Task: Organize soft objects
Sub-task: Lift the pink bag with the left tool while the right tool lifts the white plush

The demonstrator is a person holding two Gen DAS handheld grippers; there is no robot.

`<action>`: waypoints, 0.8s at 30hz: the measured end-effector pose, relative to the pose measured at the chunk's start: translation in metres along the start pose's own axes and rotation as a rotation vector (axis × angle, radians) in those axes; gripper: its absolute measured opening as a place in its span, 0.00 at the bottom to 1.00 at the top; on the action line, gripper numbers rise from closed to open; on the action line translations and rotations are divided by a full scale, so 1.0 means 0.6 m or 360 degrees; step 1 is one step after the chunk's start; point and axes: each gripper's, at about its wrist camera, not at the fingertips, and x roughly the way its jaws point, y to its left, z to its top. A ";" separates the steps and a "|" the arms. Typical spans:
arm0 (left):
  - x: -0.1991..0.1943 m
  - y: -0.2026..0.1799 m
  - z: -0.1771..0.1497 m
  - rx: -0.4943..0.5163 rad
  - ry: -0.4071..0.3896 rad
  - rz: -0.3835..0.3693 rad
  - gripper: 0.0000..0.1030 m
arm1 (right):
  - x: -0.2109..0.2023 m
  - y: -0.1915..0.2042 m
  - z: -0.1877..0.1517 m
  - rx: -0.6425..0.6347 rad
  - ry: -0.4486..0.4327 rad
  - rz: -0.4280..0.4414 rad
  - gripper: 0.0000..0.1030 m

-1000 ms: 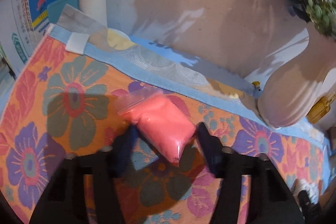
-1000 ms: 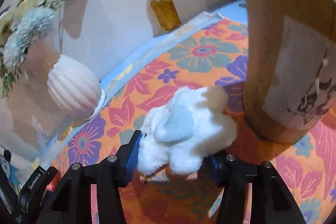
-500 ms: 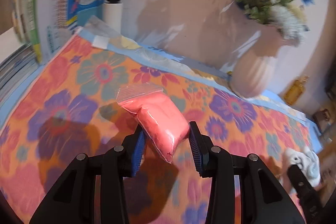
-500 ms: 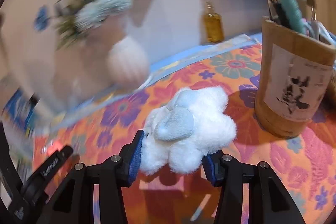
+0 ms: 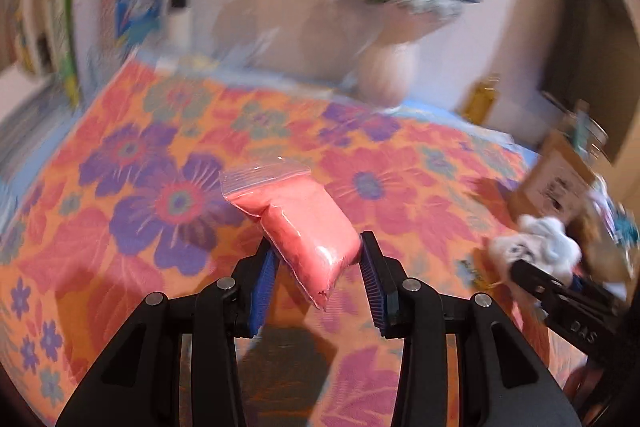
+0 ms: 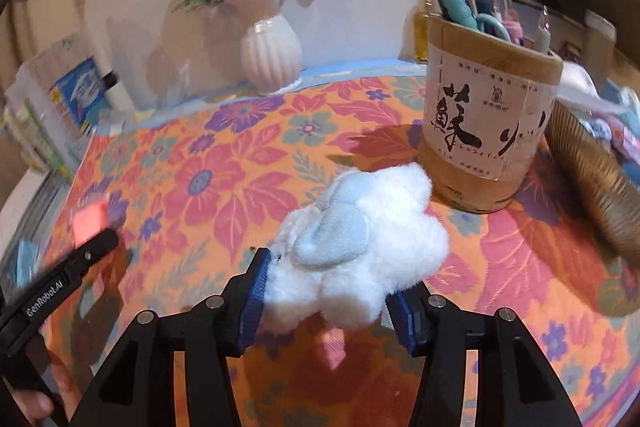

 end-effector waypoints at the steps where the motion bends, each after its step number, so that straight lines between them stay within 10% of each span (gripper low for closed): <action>1: -0.004 -0.012 -0.004 0.0068 -0.0027 0.0009 0.36 | -0.001 -0.001 -0.001 -0.0001 0.0004 0.0039 0.51; 7: 0.014 -0.010 -0.002 0.0064 0.0052 0.0051 0.36 | 0.021 0.010 -0.009 -0.0052 0.0109 0.0090 0.53; 15: 0.019 -0.018 -0.005 0.0098 0.0077 0.0090 0.36 | 0.044 0.023 -0.013 -0.0108 0.0214 -0.0002 0.91; 24: 0.016 -0.017 -0.004 0.0095 0.0062 0.0075 0.38 | 0.066 0.030 -0.013 -0.0131 0.0270 -0.0219 1.00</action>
